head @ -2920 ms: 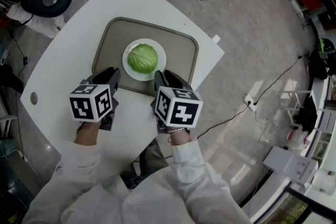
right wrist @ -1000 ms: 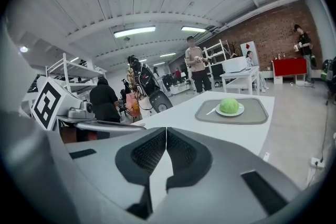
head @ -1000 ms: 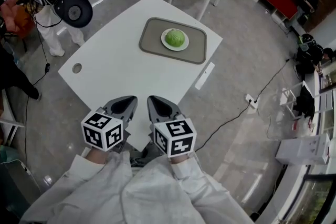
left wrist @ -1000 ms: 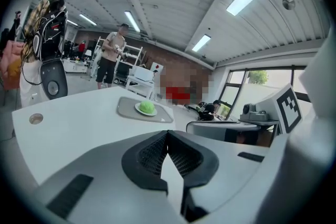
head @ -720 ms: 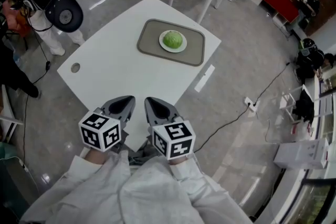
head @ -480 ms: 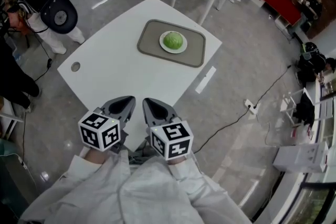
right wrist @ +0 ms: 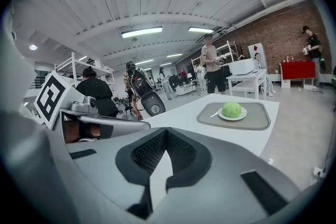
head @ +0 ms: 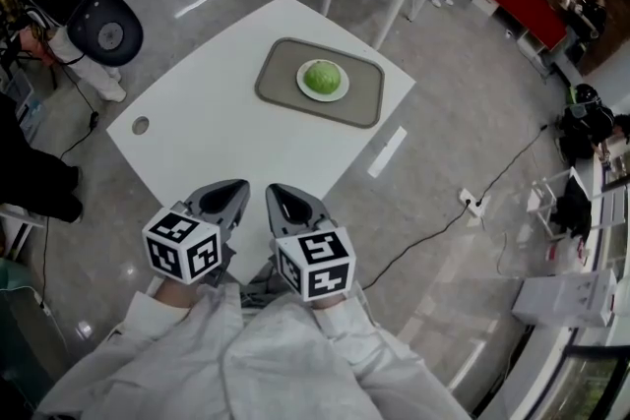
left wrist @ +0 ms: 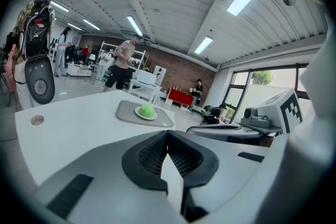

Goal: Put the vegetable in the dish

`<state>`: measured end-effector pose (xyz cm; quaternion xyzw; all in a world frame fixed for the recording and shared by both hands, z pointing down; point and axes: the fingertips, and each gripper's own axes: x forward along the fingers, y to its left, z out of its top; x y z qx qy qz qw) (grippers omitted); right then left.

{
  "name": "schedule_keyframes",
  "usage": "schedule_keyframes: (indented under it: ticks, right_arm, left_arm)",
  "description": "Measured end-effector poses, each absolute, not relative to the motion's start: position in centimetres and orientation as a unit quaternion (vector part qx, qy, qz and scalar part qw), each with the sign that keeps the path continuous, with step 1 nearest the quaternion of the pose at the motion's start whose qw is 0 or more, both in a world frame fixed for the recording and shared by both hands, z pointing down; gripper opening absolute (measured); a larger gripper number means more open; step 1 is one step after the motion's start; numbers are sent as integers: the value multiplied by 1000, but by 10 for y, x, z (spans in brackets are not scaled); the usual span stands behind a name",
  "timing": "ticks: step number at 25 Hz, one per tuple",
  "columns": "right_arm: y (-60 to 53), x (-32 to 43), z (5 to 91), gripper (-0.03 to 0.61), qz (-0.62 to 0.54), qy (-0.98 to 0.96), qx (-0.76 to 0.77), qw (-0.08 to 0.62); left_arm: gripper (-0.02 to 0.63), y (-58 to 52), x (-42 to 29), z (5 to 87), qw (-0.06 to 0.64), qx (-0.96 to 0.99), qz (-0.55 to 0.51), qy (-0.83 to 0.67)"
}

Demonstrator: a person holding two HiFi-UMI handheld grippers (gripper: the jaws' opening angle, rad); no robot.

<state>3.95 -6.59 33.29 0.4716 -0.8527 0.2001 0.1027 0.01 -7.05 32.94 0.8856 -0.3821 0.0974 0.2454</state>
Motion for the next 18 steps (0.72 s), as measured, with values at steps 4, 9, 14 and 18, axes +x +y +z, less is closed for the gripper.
schedule_keyframes:
  ticks: [4, 9, 14, 18]
  right_arm:
    - [-61, 45, 334, 12, 200, -851, 474, 100]
    - [-61, 50, 327, 12, 185, -854, 477, 99]
    - [-61, 48, 323, 12, 172, -855, 479, 102]
    - [-63, 51, 323, 12, 175, -853, 481, 97]
  left_arm:
    - [8, -64, 3, 332, 241, 887, 106, -379]
    - [8, -61, 4, 335, 244, 888, 111, -374]
    - [8, -62, 1, 335, 239, 888, 110, -378]
    - [8, -63, 5, 334, 237, 890, 110, -373]
